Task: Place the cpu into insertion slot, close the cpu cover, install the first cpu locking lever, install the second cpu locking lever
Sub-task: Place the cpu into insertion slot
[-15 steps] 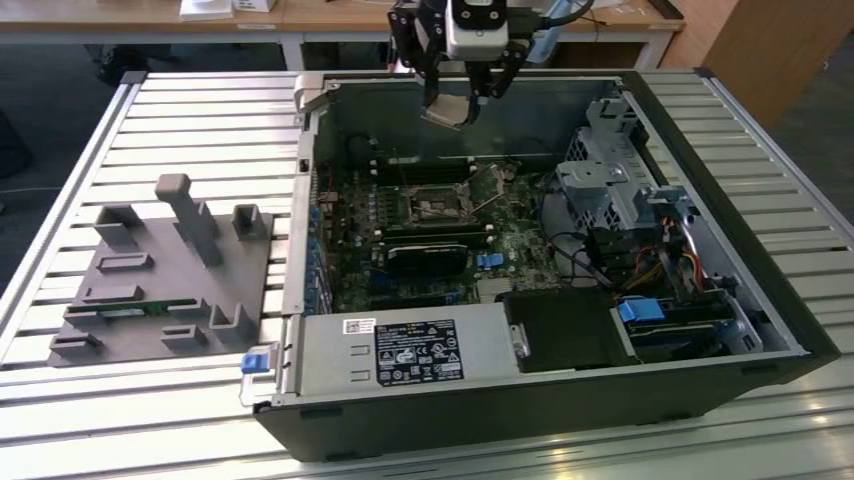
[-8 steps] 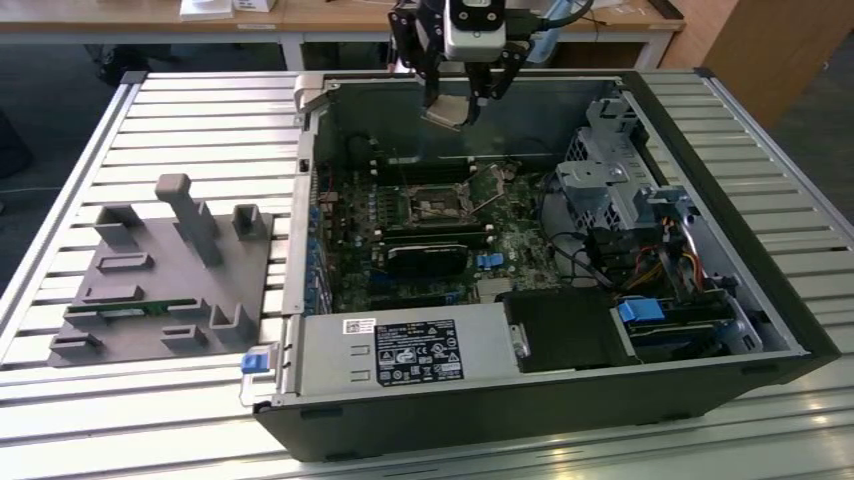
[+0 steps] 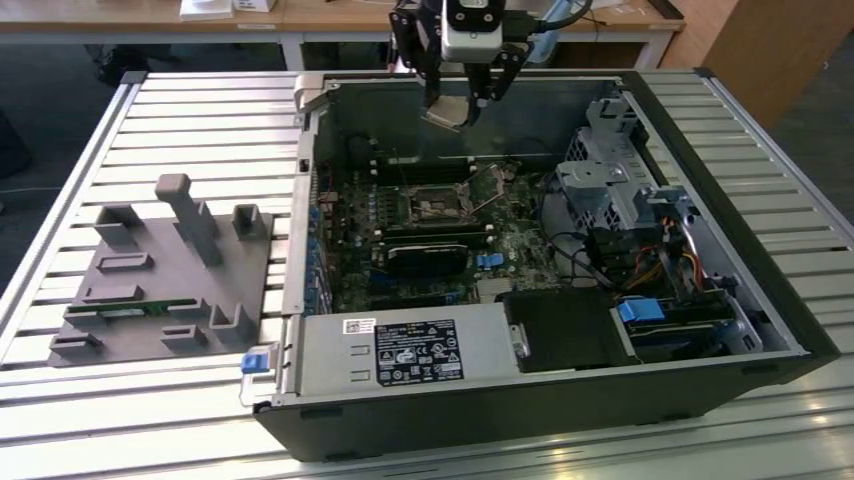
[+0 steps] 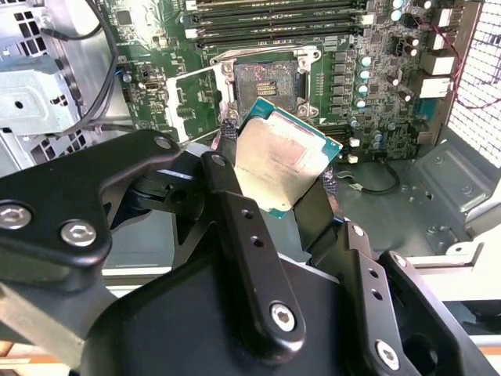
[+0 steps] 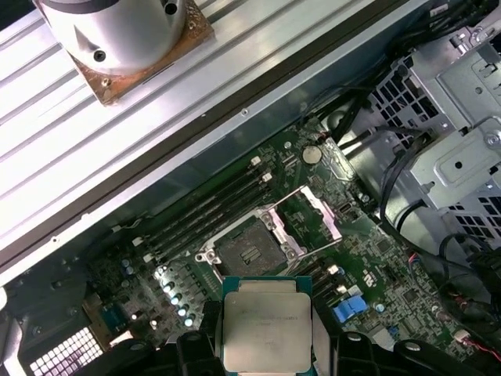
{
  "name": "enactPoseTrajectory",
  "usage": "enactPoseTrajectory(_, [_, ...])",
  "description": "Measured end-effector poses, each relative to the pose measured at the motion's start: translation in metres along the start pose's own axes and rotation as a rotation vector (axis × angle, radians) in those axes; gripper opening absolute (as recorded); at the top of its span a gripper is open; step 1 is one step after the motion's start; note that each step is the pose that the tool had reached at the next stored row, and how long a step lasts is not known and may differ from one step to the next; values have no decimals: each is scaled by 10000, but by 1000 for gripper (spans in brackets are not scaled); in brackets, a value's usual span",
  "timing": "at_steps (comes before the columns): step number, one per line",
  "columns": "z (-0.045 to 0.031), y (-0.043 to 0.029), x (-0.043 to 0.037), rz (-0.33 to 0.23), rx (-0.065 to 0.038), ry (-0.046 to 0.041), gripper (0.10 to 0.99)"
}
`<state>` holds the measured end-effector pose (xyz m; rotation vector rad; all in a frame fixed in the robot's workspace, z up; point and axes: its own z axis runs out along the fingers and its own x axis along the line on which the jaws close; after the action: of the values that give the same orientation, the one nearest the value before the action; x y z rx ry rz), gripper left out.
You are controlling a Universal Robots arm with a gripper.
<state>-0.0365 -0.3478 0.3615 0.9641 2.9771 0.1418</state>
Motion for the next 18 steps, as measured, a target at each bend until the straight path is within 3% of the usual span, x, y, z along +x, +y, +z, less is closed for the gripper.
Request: enactPoseTrajectory(18, [19, -1, 0, 479, -9, -43, 541])
